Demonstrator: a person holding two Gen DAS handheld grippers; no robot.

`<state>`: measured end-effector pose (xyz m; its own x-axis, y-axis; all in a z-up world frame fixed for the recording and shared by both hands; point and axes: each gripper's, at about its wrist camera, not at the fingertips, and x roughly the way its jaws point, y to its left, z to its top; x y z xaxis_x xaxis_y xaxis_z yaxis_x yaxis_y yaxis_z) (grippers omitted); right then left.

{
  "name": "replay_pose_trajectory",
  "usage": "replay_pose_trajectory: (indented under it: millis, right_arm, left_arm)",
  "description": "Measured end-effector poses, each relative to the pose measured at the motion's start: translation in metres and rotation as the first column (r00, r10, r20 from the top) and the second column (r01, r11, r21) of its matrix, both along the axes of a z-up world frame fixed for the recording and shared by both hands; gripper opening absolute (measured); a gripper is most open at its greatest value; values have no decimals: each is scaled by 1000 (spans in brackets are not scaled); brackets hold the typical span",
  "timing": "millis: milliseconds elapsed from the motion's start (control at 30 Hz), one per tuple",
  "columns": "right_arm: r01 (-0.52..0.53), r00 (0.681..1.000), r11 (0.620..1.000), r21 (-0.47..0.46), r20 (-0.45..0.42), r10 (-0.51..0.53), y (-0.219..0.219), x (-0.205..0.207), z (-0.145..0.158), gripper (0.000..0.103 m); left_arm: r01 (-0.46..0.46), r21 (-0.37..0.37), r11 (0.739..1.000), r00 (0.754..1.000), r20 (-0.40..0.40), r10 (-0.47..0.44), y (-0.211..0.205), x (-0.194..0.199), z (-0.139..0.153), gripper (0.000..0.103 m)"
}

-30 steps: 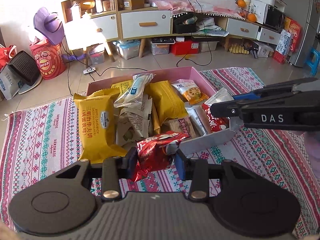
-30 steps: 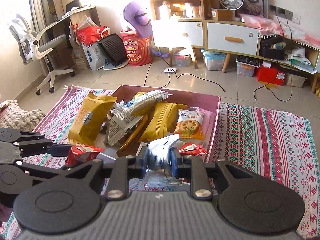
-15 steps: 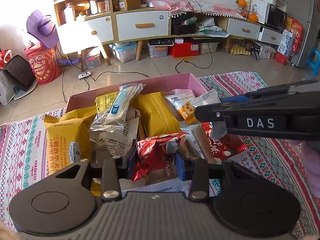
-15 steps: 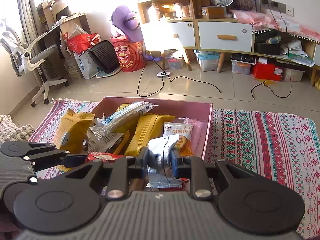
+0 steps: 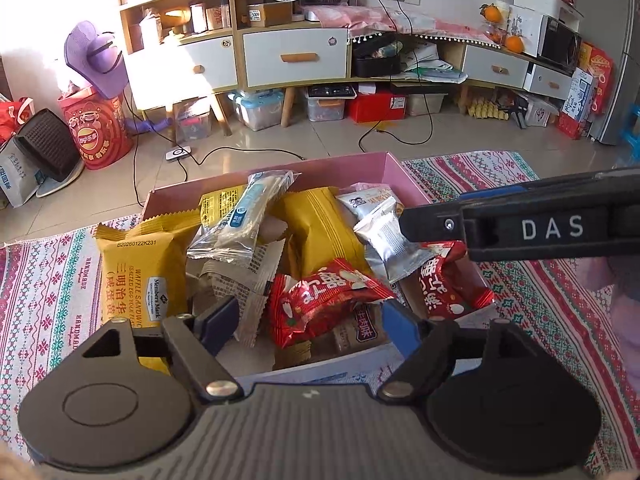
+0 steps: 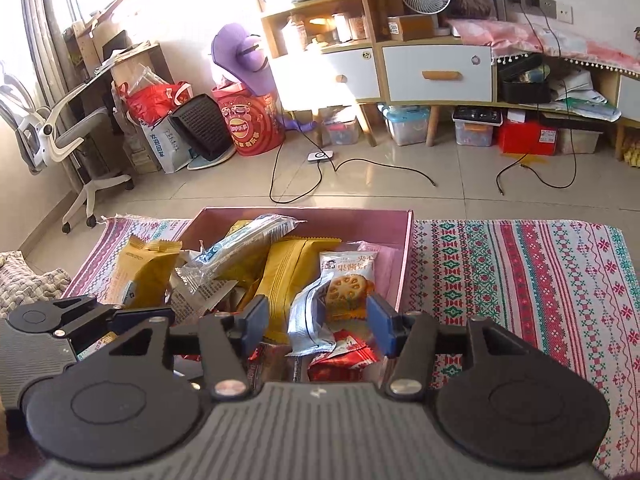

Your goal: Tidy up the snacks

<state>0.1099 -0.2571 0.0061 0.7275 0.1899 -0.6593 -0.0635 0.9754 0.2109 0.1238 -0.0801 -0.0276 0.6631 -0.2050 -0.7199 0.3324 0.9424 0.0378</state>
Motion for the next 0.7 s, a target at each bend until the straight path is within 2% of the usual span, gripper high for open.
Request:
replay_pose_trajectory:
  millis: [167,367,533,700]
  right_arm:
    - [10,1000,1000,-10,-1,-10,3,-15,7,66]
    - [17,1000,999,-31,-21,-18,17,-33,9,79]
    - [2,999,996,-88,-43,-6,37,-50,10,84]
    - [11,999,995,-95,-41,-15,50,-71,15,93]
  left_arm:
    - [-32,9,999,999,5,32,12,-19,7,96]
    - [-97,-6,995,995,-20,96,38,-44,11,103]
    - [-125,3,992,992,-34,125,55,-64,14,103]
    - [-174,9,985,983,-64,175,67,-76,17,103]
